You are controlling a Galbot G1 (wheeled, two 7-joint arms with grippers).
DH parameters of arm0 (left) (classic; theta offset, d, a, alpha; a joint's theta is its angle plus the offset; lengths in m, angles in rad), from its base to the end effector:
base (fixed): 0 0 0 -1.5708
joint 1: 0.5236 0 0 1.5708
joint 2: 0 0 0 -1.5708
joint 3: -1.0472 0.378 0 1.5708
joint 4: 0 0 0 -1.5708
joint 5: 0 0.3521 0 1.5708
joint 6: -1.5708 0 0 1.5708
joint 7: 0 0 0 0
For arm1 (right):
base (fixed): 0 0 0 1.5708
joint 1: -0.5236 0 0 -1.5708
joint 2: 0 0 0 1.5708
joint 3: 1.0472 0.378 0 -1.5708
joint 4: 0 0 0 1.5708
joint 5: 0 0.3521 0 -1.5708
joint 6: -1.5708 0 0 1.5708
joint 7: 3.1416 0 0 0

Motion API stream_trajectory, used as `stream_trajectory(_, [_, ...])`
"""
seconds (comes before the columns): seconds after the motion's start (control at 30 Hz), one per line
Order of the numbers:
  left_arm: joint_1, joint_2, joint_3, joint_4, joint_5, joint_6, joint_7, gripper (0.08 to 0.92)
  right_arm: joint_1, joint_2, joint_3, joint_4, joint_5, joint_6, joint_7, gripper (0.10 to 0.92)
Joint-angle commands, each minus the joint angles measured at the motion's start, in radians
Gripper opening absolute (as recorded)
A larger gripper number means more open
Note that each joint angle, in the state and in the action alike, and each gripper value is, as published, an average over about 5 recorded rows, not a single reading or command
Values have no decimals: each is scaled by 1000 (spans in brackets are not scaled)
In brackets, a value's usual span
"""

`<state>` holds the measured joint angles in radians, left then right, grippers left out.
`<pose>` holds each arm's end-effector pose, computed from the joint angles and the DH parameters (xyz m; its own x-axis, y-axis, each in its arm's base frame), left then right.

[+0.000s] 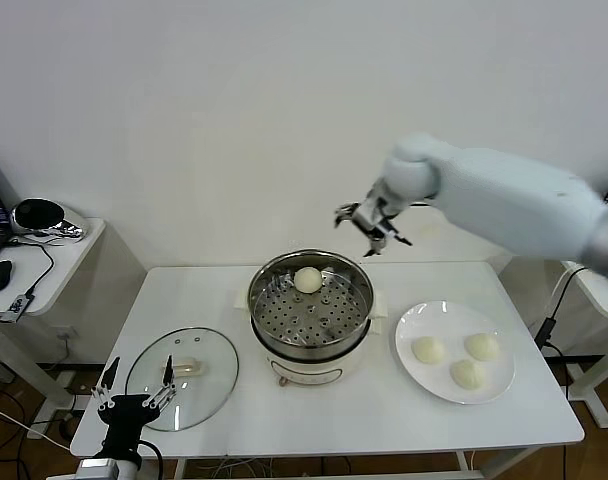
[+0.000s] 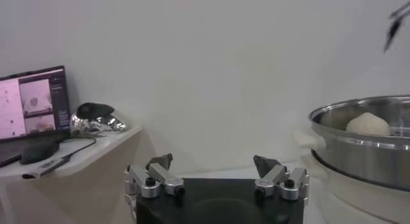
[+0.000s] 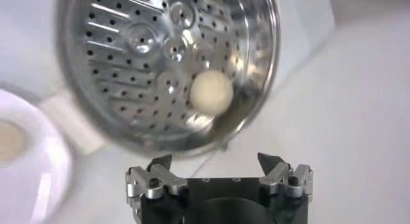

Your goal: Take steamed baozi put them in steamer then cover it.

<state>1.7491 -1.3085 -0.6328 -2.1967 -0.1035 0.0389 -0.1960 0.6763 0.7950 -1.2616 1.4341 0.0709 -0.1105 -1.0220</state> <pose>0.1147 0.0746 -0.3036 -0.9884 -0.1327 0.0743 -0.1171 0.9758 0.1845 0.5477 -0.0550 0.0092 -0.4132 -0.1813 0.8924 -0.7549 -0.4799 -0.4470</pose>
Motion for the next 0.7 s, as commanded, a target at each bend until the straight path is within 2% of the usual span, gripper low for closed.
stream_trajectory(0.03, [1, 2, 5, -6, 2, 0, 1, 823, -36, -360, -4, 241, 66, -271, -56, 823])
stream_trajectory(0.33, [6, -1, -2, -9, 6, 1, 3, 823, -449, -369, 250, 149, -65, -214, -69, 823])
stream_trajectory(0.7, [13, -7, -19, -4, 6, 0, 4, 823, -654, -208, 383, -31, -206, -171, -57, 823])
